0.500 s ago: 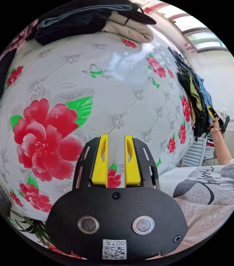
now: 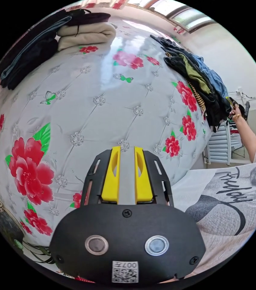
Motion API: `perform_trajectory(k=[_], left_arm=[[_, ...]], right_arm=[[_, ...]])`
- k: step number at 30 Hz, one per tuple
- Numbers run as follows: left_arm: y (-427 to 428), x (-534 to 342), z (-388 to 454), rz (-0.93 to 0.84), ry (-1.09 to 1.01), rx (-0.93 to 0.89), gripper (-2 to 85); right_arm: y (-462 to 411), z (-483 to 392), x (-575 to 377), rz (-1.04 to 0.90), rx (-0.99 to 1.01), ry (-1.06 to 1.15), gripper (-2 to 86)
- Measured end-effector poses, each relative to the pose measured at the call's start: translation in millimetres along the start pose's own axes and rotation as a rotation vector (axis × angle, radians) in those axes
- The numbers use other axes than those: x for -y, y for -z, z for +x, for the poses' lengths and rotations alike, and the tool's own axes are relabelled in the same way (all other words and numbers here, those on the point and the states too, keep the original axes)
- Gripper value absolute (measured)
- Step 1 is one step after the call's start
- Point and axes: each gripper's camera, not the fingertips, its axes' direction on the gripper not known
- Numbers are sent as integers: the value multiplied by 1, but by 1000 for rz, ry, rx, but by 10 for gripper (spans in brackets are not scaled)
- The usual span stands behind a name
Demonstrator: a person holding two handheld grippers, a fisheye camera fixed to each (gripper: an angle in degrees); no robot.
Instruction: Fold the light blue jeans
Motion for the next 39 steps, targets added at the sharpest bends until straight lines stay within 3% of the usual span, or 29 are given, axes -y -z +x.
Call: perform_trajectory(k=[6,9,17,19,21,26,30,34,39], left_arm=[[7,-33,-3,56,-26,-9,69],[12,-57,-10,102,-15,-25,69],[29,-155,-49,211,126,39,75],[38,-189,-63,224,201,123,60],[45,-211,-69,244,215,183,69],[63,-244,-59,330,182,243,92],[44,-229,-13,305,-93,170,105],[-9,-188,33,158,-397,38,138],[-78,-139,57,-70,-576,178,133]], right_arm=[[42,-104,-61,-20,372,323,1],[45,-174,-118,-129,578,471,1],[53,-408,-356,-717,1202,972,21],[66,-423,-365,-721,1155,1136,33],[70,-417,-356,-641,1069,1155,43],[39,-358,-313,-583,919,871,67],[17,-309,-300,-551,771,671,82],[0,-285,-274,-510,685,550,95],[-17,-300,-234,-452,641,548,100]])
